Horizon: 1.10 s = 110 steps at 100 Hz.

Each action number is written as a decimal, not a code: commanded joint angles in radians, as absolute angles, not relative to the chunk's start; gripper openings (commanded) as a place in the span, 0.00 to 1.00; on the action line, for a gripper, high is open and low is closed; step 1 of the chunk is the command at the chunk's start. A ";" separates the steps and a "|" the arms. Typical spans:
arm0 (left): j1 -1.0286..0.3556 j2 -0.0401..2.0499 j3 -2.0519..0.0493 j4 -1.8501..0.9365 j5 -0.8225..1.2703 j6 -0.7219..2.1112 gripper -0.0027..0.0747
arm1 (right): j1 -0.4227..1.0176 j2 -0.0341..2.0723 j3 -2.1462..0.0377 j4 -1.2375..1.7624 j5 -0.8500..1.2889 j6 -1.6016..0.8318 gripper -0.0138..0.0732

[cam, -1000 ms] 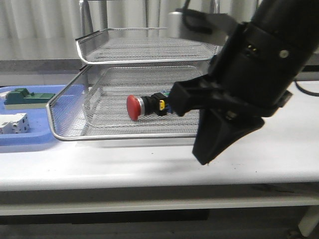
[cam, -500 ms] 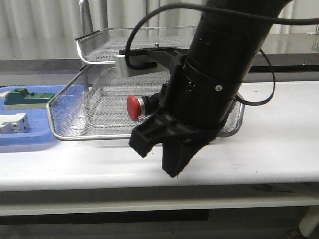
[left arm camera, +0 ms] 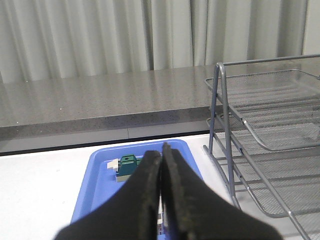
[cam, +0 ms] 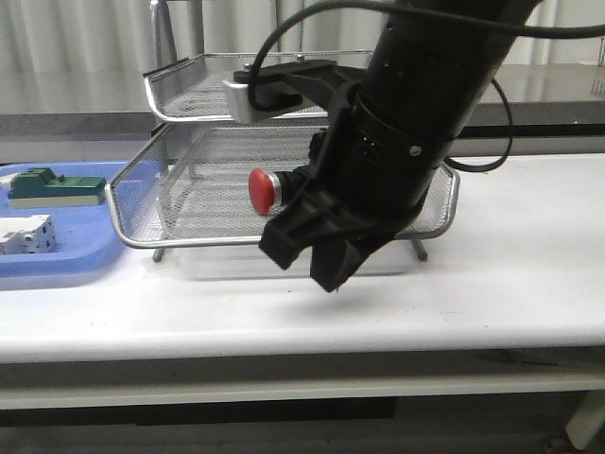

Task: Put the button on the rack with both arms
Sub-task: 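Push the middle wire tray back into the rack with the right gripper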

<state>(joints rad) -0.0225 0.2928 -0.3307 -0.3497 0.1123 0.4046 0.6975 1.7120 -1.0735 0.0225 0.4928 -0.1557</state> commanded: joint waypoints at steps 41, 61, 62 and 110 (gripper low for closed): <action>-0.022 0.299 -0.355 -0.364 0.040 0.395 0.04 | 0.517 1.796 -1.306 -0.057 0.359 -0.168 0.08; -0.022 0.299 -0.355 -0.364 0.040 0.395 0.04 | 0.505 1.839 -1.396 -0.076 0.388 -0.168 0.08; -0.022 0.299 -0.355 -0.364 0.040 0.395 0.04 | 0.505 1.840 -1.400 -0.077 0.389 -0.168 0.08; -0.022 0.299 -0.355 -0.364 0.040 0.395 0.04 | 0.505 1.788 -1.413 0.010 0.521 -0.147 0.08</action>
<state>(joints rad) -0.0225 0.2928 -0.3276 -0.3497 0.1123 0.4046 0.5131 1.8749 -1.3895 -0.0145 0.5504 -0.1554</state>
